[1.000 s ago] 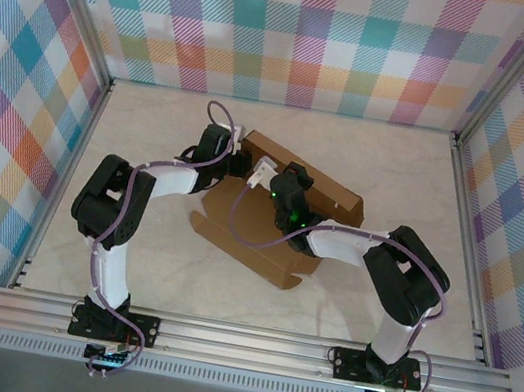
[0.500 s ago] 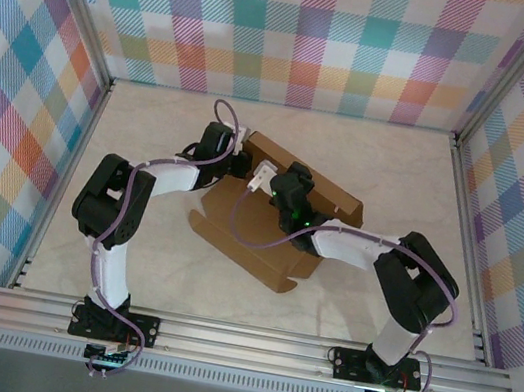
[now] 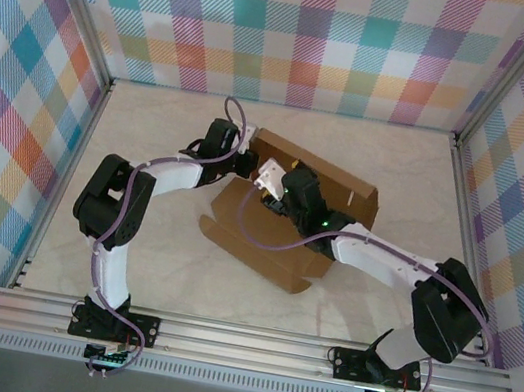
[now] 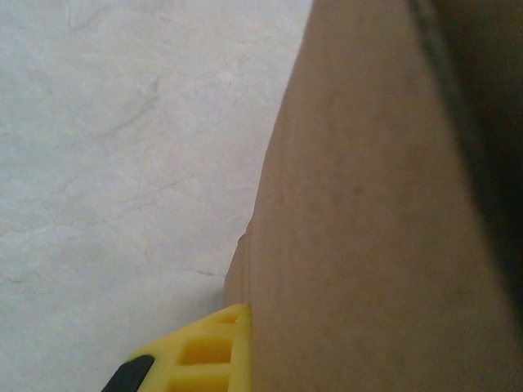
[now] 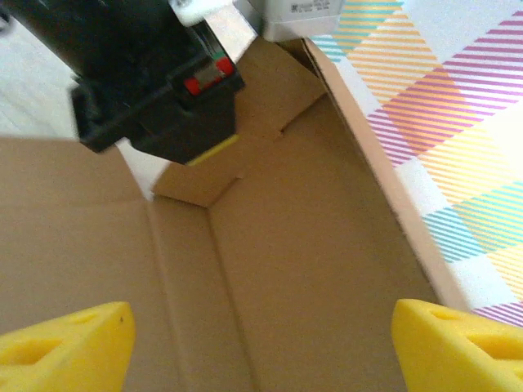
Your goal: Fold the paper box
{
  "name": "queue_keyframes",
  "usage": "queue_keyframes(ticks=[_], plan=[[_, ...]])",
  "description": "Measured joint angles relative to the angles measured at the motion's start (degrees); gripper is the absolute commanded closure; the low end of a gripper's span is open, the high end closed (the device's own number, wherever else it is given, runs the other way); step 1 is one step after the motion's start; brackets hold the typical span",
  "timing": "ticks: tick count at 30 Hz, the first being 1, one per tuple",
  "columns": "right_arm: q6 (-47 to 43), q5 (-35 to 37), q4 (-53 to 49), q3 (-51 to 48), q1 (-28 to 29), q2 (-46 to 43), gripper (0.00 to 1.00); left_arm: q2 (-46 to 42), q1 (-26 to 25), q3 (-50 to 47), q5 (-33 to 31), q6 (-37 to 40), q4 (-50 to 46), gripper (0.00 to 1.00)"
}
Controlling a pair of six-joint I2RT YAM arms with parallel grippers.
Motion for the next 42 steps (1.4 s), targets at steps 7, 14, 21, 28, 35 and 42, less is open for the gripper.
queue_keyframes(ticks=[7,14,21,28,35,42], plan=[[10.14,-6.88,-2.71,0.15,-4.17,-3.91,0.12,0.61,0.00,2.25,0.44,0.02,-0.39,1.00],[13.73,-7.74,-7.08,1.95,-5.81,-3.10,0.08,2.54,0.00,4.44,0.42,0.00,-2.36,1.00],[17.90,-14.80,-10.49,2.01,-6.16,-4.24,0.08,3.58,0.00,4.98,-0.70,0.00,-4.44,1.00],[29.57,-23.56,-15.04,8.28,-11.06,-7.34,0.11,3.65,-0.02,4.70,-0.42,1.95,-4.31,1.00],[46.62,-35.71,-25.99,26.53,-24.06,0.92,0.13,0.87,-0.70,0.02,1.16,6.38,-2.03,1.00],[53.53,-46.97,-36.59,41.42,-27.63,18.51,0.17,0.24,-2.86,-1.51,2.99,9.11,-0.35,0.98]])
